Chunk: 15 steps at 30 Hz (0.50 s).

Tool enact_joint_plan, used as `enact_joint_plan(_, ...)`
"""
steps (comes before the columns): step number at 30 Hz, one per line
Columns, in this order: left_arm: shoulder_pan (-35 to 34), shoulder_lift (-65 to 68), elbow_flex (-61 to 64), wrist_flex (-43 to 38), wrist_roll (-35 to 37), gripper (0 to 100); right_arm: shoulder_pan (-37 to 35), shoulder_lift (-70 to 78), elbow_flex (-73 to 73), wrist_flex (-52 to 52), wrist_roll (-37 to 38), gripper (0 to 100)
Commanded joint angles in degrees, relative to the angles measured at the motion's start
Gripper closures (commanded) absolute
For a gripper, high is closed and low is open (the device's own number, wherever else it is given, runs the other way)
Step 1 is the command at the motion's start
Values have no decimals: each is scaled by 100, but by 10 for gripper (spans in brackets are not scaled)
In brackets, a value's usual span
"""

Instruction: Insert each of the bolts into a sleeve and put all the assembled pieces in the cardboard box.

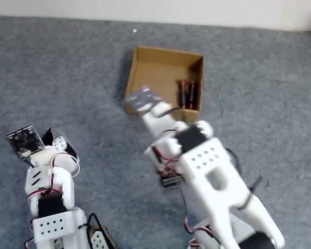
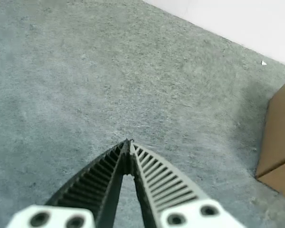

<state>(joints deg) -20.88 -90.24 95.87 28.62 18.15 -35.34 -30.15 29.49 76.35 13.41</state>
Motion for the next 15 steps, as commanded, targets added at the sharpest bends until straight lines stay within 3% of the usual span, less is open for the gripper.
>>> enact_joint_plan(1,-31,-48,-57,-141,-1266,992,681,-752,251,-22,-141,993)
enact_joint_plan(7,277,-13,-198,-88,-2497,992,1596,-1710,1763,-1262,-527,993)
enact_joint_plan(15,1912,13,-1516,1785,-3604,992,2809,-2484,2695,-2009,-1398,993)
